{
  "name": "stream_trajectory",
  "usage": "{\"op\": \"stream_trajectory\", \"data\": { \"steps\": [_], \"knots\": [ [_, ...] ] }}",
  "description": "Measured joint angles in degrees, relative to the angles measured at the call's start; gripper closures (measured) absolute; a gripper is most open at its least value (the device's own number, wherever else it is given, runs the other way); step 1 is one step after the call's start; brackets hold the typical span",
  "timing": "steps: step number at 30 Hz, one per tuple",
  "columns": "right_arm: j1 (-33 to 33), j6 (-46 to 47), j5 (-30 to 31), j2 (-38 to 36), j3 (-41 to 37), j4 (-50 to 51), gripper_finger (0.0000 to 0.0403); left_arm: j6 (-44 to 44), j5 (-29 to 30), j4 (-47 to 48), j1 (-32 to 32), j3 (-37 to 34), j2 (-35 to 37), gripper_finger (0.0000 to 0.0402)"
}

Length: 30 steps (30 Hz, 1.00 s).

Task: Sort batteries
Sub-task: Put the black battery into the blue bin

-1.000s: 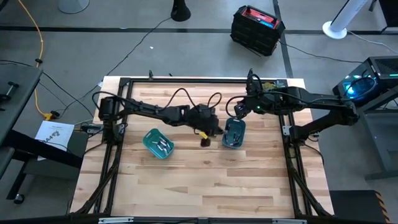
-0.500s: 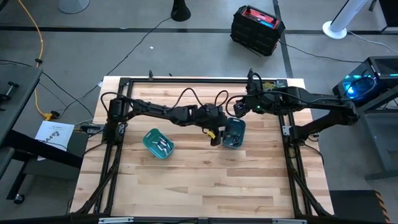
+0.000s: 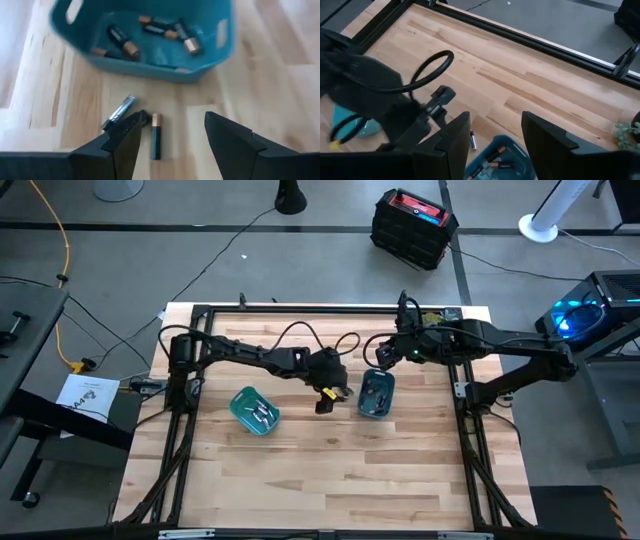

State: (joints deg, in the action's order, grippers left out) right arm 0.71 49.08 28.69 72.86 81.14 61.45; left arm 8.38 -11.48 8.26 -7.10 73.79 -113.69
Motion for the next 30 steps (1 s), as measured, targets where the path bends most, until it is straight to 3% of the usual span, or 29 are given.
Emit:
{"op": "stream_trajectory", "data": {
  "steps": [5,10,14,19,24,27,30],
  "knots": [
    [0.0,-0.03,0.19,0.0,-0.01,0.0,0.0231,-2.02,1.1,-8.06,0.09,-5.82,-0.96,0.0193],
    [0.0,-0.04,1.15,0.0,0.0,0.0,0.0231,-3.65,1.73,-9.44,0.07,-8.11,-3.56,0.02],
    [0.0,-0.04,1.29,0.0,-0.01,-0.02,0.0231,-4.95,4.7,-9.43,0.99,-7.96,-5.01,0.025],
    [0.0,-0.04,1.27,0.0,-0.01,-0.02,0.0231,-9.26,4.94,-8.38,1.26,-7.97,-4.26,0.0379],
    [0.0,-0.04,1.29,0.0,-0.01,-0.02,0.0231,-7.05,1.53,-4.6,1.13,-8.56,0.76,0.0388],
    [0.07,-0.04,1.48,0.0,-0.01,-0.02,0.0231,-3.2,-2.38,-6.17,0.43,-8.26,5.82,0.0394],
    [0.09,-0.07,1.95,0.0,-0.01,-0.02,0.0231,-0.86,-2.74,-9.38,0.31,-8.17,8.57,0.0394]
  ]
}}
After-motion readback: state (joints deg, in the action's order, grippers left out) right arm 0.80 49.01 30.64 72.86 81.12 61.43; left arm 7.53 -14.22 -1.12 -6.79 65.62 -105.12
